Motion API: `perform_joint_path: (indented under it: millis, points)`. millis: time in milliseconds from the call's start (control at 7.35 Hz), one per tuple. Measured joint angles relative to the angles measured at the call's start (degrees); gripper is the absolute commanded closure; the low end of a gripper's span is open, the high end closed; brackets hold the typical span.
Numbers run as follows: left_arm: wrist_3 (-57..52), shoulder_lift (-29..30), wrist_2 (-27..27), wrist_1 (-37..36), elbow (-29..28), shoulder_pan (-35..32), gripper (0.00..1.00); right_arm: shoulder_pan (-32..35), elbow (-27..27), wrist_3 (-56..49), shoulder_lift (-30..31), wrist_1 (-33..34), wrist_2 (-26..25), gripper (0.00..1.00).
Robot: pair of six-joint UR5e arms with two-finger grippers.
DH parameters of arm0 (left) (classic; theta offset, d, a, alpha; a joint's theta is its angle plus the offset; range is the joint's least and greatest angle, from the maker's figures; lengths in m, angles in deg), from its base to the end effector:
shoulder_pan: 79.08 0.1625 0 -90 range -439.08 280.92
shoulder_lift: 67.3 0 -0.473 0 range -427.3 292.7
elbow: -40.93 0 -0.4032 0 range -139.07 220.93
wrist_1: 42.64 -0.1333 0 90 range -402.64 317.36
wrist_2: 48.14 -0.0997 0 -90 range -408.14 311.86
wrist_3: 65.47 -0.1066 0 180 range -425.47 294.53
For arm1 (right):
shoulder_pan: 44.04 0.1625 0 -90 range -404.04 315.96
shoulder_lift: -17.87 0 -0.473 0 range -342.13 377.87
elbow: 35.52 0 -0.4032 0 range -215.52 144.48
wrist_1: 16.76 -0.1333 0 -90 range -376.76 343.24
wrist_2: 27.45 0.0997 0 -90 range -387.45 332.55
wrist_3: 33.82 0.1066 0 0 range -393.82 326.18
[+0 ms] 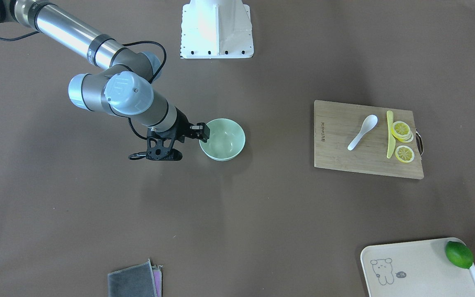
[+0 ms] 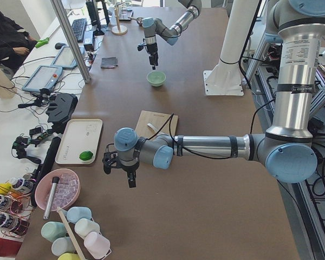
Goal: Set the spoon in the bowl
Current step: 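Release the bowl and lift the right gripper while the left arm reaches out, then lower the left gripper over the white spoon handle and grasp it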
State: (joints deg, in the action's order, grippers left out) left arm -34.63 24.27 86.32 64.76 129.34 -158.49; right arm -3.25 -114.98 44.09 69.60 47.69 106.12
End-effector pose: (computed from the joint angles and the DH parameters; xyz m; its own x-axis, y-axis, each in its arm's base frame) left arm 0.0405 -0.5357 0.6783 0.6593 -0.1917 -0.7270 0.1894 0.9781 -0.0862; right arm -0.5449 -0.5492 0.3125 0.4542 0.1915 0.8701 0.0410 0.9711 -0.2351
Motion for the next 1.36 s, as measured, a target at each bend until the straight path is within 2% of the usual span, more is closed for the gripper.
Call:
perform_joint_path:
  millis: [408, 680, 817, 1089, 1361]
  points:
    - [12.66, -0.34, -2.31, 0.16, 10.98, 12.41, 0.02, 4.19, -1.54, -0.07, 3.79, 0.05, 3.62, 0.0]
    - [14.53, 0.02, -4.97, -0.18, 16.4, 19.16, 0.02, 6.79, -3.85, -0.46, 7.7, 0.0, 4.85, 0.0]
    - [14.36, 0.64, -5.66, -0.21, 17.78, 22.06, 0.02, 7.63, -4.35, -0.84, 8.88, 0.0, 5.28, 0.0]
    - [12.48, 1.4, -10.52, -0.26, 19.39, 27.68, 0.02, 8.01, -5.0, -1.11, 10.07, 0.05, 5.51, 0.0]
    - [6.01, 2.46, -12.96, -0.4, 19.89, 29.99, 0.02, 8.05, -5.13, -1.15, 10.71, 0.06, 5.48, 0.0]
